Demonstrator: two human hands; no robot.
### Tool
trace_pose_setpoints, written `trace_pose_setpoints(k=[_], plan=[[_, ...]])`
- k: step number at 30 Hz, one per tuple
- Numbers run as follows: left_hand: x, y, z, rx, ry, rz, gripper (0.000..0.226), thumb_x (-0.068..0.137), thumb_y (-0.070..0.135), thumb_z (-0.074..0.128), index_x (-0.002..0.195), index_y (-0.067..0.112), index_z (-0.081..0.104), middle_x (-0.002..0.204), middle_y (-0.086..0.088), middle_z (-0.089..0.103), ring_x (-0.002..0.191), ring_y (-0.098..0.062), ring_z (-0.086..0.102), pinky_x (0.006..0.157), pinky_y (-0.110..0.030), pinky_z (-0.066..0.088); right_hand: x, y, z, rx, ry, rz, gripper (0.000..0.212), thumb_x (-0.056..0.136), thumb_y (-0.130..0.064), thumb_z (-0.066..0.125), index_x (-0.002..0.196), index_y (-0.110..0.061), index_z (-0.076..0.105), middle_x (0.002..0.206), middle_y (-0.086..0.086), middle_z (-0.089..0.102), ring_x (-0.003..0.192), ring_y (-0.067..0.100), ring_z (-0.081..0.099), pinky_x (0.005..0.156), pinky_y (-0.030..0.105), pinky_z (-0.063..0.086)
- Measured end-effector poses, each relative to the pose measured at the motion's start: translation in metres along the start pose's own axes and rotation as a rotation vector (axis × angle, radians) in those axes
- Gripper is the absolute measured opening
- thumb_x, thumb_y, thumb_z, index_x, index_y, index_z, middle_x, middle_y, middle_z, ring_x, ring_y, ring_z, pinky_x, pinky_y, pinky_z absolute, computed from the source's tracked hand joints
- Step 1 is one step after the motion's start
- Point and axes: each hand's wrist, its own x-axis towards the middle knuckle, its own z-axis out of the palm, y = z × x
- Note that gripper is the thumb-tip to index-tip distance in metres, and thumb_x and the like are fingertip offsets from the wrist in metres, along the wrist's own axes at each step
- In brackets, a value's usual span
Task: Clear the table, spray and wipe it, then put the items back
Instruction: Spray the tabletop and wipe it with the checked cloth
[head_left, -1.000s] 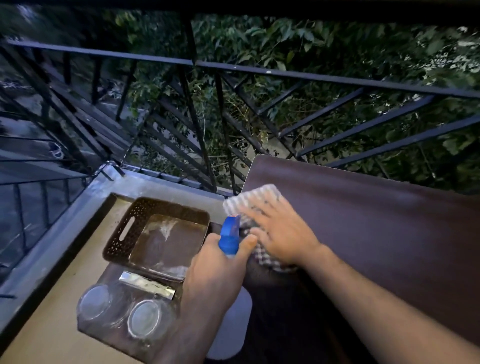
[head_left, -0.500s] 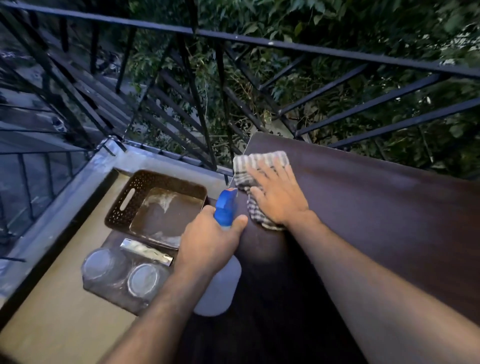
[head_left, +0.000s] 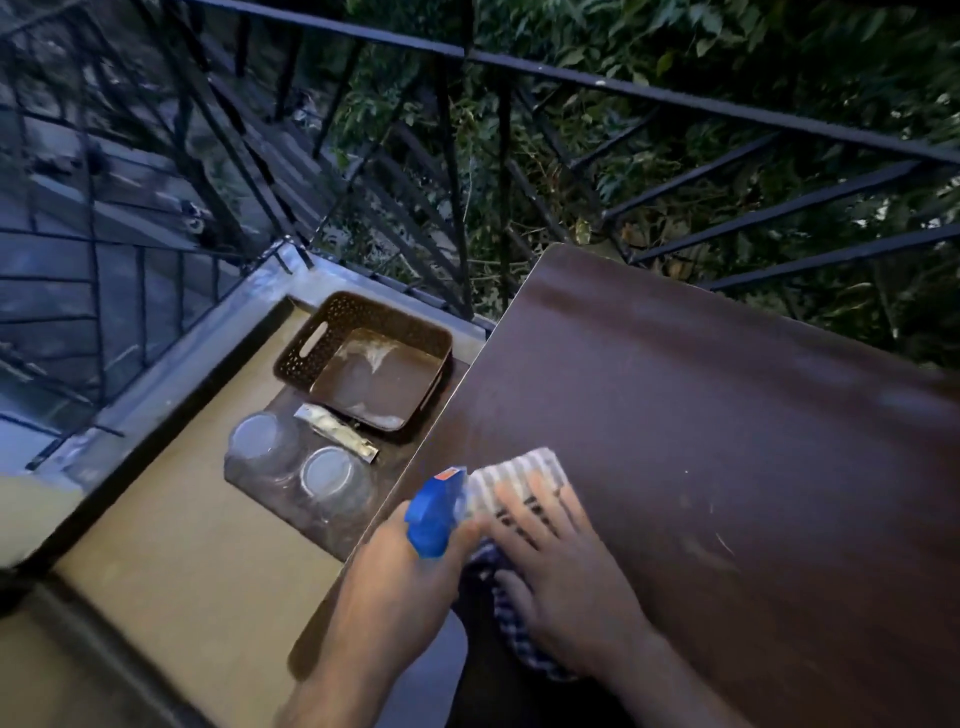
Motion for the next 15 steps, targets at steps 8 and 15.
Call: trace_pose_setpoints(k=[8, 15], plan=[[-0.035, -0.031, 0.001, 0.026, 0.071, -0.077, 0.06, 0.063, 0.082, 0.041, 0.072, 0.025, 0.056, 0.062, 0.004, 0.068, 0.063, -0.013, 0.067, 0.059, -0.032, 0.047, 0.042, 0.019, -0.01, -0.169, -0.051, -0.063, 0.052, 0.101, -0.038, 0.035, 0.149, -0.021, 0.044, 0.163, 0.006, 0.028, 0.152, 0.034, 0.019, 0.12, 0.056, 0.011], [-0.052, -0.047, -0.003, -0.04, 0.118, -0.121, 0.055, 0.066, 0.079, 0.045, 0.068, 0.025, 0.056, 0.059, 0.008, 0.068, 0.057, -0.009, 0.065, 0.059, -0.032, 0.046, 0.117, 0.043, -0.023, -0.097, 0.108, 0.402, 0.061, 0.102, -0.046, 0.032, 0.159, -0.031, 0.017, 0.168, 0.002, 0.013, 0.154, 0.034, 0.003, 0.124, 0.052, -0.001]])
